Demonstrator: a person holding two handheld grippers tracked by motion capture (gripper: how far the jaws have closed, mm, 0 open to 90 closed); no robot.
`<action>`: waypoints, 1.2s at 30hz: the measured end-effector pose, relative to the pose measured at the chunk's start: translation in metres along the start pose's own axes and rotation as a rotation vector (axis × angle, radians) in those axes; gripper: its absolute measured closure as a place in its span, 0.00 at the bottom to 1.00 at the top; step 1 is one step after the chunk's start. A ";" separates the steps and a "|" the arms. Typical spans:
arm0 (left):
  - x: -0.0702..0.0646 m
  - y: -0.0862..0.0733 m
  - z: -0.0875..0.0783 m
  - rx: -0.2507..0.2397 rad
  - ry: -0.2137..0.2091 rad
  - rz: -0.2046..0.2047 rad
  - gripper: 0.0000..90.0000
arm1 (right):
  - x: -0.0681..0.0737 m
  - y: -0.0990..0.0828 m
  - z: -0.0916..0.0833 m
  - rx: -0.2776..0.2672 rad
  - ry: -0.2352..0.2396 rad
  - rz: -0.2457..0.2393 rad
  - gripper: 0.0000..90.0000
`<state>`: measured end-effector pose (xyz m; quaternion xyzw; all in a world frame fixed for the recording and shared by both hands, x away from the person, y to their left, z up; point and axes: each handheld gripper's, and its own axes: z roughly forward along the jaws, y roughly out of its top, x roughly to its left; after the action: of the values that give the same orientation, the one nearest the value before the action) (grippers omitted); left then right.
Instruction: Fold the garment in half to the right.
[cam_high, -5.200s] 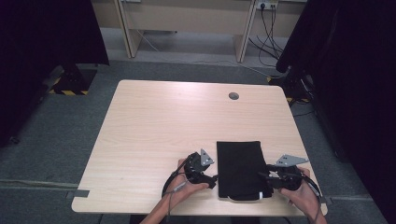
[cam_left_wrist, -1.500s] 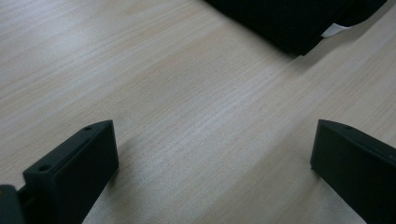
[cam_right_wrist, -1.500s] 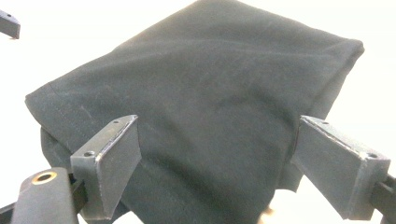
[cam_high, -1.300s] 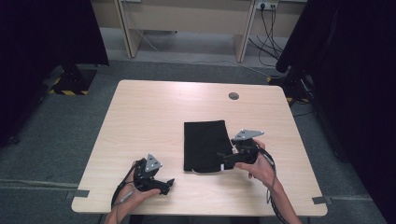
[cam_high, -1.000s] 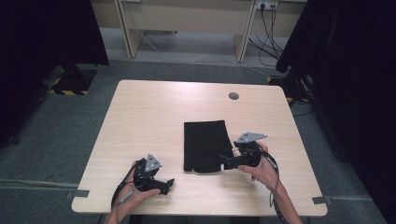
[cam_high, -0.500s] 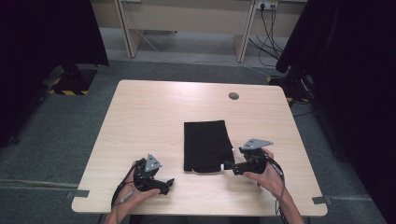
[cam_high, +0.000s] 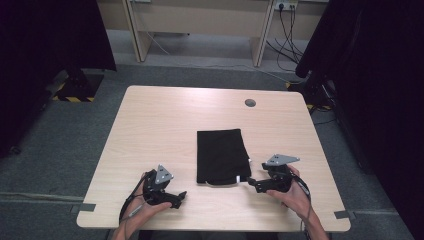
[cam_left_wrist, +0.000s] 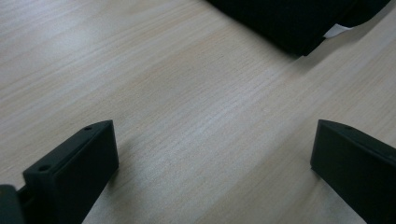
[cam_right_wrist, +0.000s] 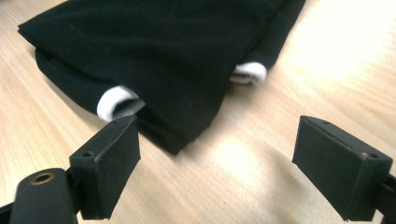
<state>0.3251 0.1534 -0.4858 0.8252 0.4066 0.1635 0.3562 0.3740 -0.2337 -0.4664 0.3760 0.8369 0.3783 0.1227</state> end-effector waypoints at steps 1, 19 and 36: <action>0.000 0.000 0.000 0.000 0.000 0.000 0.00 | 0.000 -0.001 -0.001 0.002 0.001 0.002 0.17; 0.000 0.000 0.000 0.000 0.004 -0.002 0.00 | 0.004 -0.017 -0.010 0.017 -0.012 -0.004 0.17; 0.001 0.000 -0.001 0.002 0.008 -0.004 0.00 | -0.001 -0.029 -0.023 0.016 -0.037 0.008 0.17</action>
<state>0.3248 0.1543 -0.4856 0.8240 0.4101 0.1658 0.3540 0.3473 -0.2594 -0.4719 0.3871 0.8360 0.3653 0.1335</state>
